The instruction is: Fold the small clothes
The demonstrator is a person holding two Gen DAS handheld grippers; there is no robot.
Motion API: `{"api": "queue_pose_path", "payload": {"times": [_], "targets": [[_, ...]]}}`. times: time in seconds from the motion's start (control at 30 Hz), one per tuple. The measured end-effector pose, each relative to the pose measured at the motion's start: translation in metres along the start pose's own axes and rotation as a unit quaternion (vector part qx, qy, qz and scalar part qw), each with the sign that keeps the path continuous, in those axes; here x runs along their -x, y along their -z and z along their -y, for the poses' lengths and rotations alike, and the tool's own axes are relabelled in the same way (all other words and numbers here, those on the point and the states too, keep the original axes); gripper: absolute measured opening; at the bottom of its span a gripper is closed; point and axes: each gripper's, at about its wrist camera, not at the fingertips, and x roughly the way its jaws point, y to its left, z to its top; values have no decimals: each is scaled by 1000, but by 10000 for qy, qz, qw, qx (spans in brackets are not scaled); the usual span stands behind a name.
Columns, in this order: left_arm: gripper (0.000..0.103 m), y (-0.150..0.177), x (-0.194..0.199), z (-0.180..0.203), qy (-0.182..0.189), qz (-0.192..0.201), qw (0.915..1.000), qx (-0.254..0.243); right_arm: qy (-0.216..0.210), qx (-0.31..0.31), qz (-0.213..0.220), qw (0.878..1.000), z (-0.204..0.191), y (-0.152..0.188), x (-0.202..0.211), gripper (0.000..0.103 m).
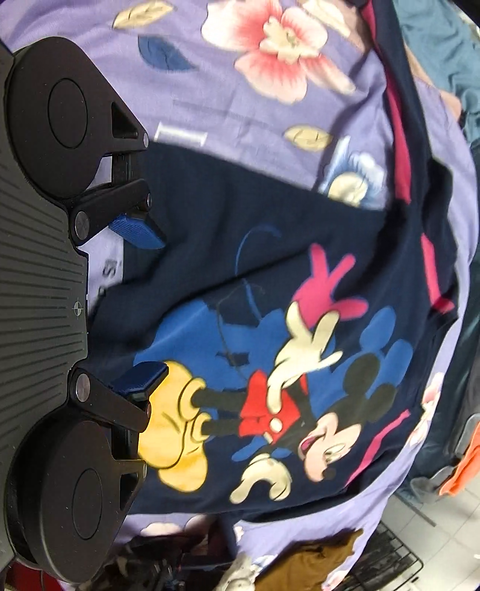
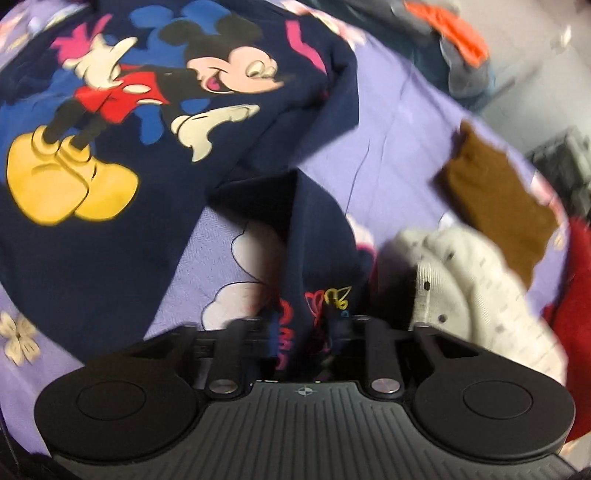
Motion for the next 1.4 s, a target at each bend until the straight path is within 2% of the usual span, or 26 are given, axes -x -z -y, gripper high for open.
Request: {"api": "queue_pose_path", "payload": {"times": [0.07,0.1,0.17,0.23,0.3,0.37,0.43,0.53,0.57,0.6,0.63,0.67,0.7,0.73,0.77,0.8,0.83,1.03,1.1,1.17,1.3,1.4], "targets": [[103,-3,10,-9,-138,89,9998,123,-571,-795,115,9951,24,-5,10,3],[103,-3,13,-13,-204,142,9994,221,-968,-1249,267,9871,39,-9,20,3],[103,-3,15,-22,-293,187,9984,446,-1824,-2038,663,9596,72,-17,42,3],[103,-2,13,-26,-299,115,9976,609,-2540,-2604,1047,9256,106,-27,63,3],[103,1,12,-26,-323,86,9970,696,-2957,-3159,1419,8903,147,-30,80,3],[103,4,11,-25,-328,86,9970,696,-2879,-3632,1635,8709,192,-28,90,3],[103,7,10,-22,-323,68,9969,707,-2554,-4127,1657,8585,242,-21,90,3],[103,11,11,-16,-287,37,9969,728,-1405,-4708,1524,8576,318,-6,80,3],[103,12,11,-15,-287,31,9968,745,-960,-4971,1299,8525,343,-1,71,5],[103,13,11,-14,-279,26,9967,766,-528,-5154,1046,8489,365,3,60,12],[103,14,11,-13,-275,15,9965,793,-49,-5184,843,8510,382,6,49,20],[103,14,11,-13,-290,-9,9962,825,432,-5174,648,8522,392,9,40,37],[103,15,12,-13,-317,-16,9958,858,847,-5172,516,8501,395,11,37,39],[103,16,13,-14,-346,19,9954,896,1009,-5163,606,8483,389,14,38,39],[103,18,15,-15,-382,66,9948,947,883,-5139,843,8491,380,17,42,43],[103,20,16,-18,-420,80,9940,1010,611,-5097,1041,8518,368,20,43,51],[103,21,16,-20,-450,60,9933,1065,316,-5034,1159,8557,355,22,45,53],[103,24,18,-44,-611,-76,9878,1433,-847,-4244,1488,8892,258,12,52,59],[103,24,23,-54,-642,20,9862,1528,-1075,-3847,1628,9022,235,-3,58,67],[103,23,26,-64,-748,93,9843,1596,-1308,-3586,1733,9079,212,-12,70,76],[103,18,31,-77,-869,149,9816,1692,-1621,-2808,1795,9288,159,-31,84,80],[103,17,32,-81,-883,170,9821,1656,-1878,-2487,1628,9361,123,-37,81,80]]}}
